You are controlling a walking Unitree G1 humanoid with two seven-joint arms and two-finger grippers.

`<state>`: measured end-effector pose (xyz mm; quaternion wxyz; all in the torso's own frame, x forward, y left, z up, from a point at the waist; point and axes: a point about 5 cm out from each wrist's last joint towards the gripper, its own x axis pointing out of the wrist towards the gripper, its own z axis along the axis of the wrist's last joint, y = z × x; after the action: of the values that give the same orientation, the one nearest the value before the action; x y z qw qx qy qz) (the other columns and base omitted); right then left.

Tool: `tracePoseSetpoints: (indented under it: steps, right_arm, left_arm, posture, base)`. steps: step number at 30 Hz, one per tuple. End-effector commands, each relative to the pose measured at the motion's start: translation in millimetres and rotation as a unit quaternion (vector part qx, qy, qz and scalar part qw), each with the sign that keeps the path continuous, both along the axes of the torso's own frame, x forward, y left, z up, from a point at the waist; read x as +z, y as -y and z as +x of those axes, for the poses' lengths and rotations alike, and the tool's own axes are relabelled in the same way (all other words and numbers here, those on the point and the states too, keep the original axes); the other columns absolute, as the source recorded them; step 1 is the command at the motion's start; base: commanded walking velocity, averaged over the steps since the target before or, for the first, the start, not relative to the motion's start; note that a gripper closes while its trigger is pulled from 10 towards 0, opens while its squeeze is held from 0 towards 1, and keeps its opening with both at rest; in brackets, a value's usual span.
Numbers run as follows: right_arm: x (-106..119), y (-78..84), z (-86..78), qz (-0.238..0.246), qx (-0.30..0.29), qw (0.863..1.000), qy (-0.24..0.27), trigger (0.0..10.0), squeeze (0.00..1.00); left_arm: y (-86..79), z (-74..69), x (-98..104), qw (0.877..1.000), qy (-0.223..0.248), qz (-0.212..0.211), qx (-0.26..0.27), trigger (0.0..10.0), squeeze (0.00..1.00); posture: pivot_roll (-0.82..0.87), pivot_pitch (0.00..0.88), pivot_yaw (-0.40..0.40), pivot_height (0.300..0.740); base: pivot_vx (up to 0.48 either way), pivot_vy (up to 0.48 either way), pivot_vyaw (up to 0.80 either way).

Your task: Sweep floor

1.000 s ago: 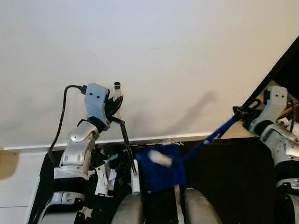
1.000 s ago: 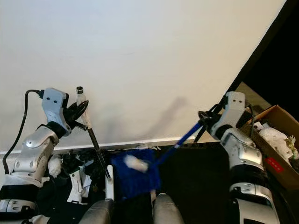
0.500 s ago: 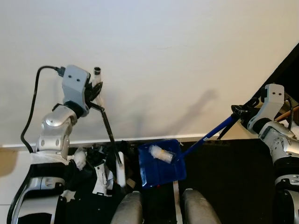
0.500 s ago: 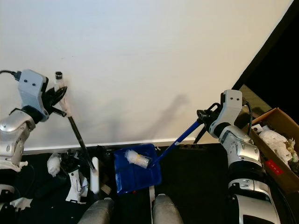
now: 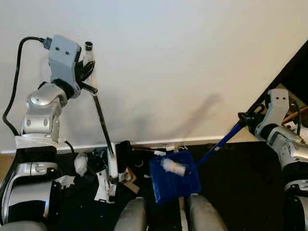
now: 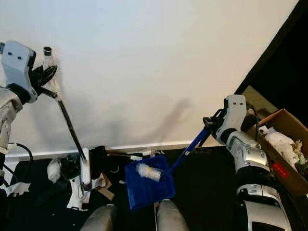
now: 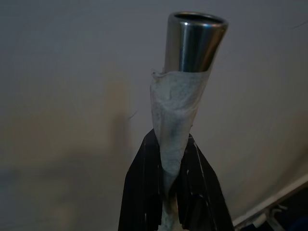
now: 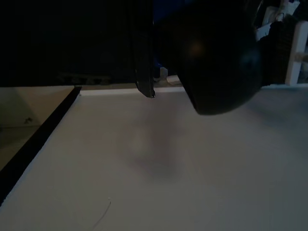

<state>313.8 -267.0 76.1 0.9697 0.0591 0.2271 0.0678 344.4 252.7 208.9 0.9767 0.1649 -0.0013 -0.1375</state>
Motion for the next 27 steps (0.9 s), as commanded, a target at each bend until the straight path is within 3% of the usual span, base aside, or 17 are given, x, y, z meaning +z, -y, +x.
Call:
tracePoseSetpoints:
  steps: [1,12,15,18,20,22,24,27]
  right_arm:
    - [8.5,5.4,3.9,-0.013,-0.002,1.0,0.016,10.0,0.0]
    - [10.3,14.6,2.8,-0.042,-0.007,0.999,0.013,10.0,0.0]
    - [9.4,21.3,1.2,-0.055,-0.02,0.998,0.012,10.0,0.0]
    - [5.4,19.0,-0.1,-0.054,-0.02,0.998,0.01,10.0,0.0]
    - [3.0,17.8,-0.9,-0.053,-0.021,0.998,0.009,10.0,0.0]
    - [-2.3,14.6,-2.3,-0.051,-0.027,0.998,0.007,10.0,0.0]
    - [-6.1,13.0,-2.8,-0.055,-0.041,0.998,0.007,10.0,0.0]
    - [-9.6,10.5,-1.6,-0.06,-0.066,0.996,0.006,10.0,0.0]
  left_arm:
    - [-6.0,-0.6,22.1,0.999,0.022,0.031,-0.001,10.0,0.0]
    - [-25.8,-4.7,27.7,0.994,0.018,0.1,0.032,10.0,0.0]
    - [-32.0,-7.5,20.8,0.99,0.024,0.135,0.032,10.0,0.0]
    - [-31.9,-7.9,16.9,0.99,0.028,0.137,0.033,10.0,0.0]
    - [-29.5,-7.6,14.6,0.99,0.034,0.13,0.032,10.0,0.0]
    - [-16.0,-6.2,2.3,0.992,0.041,0.121,0.014,10.0,0.0]
    - [-0.9,-6.0,-17.9,0.991,0.029,0.129,-0.009,10.0,0.0]
    - [23.2,-5.6,-49.1,0.994,0.003,0.108,-0.032,10.0,0.0]
  posture:
    - [0.05,0.024,0.009,0.74]
    - [0.05,0.028,0.006,0.74]
    - [0.05,0.03,0.004,0.74]
    - [0.05,0.032,0.005,0.74]
    - [0.05,0.033,0.006,0.74]
    - [0.05,0.038,0.005,0.74]
    - [0.05,0.044,0.006,0.74]
    - [0.03,0.058,0.005,0.74]
  base:
    - [0.0,0.0,0.0]
    - [0.0,0.0,0.0]
    - [0.0,0.0,0.0]
    - [0.0,0.0,0.0]
    - [0.0,0.0,0.0]
    - [0.0,0.0,0.0]
    - [0.0,0.0,0.0]
    - [0.0,0.0,0.0]
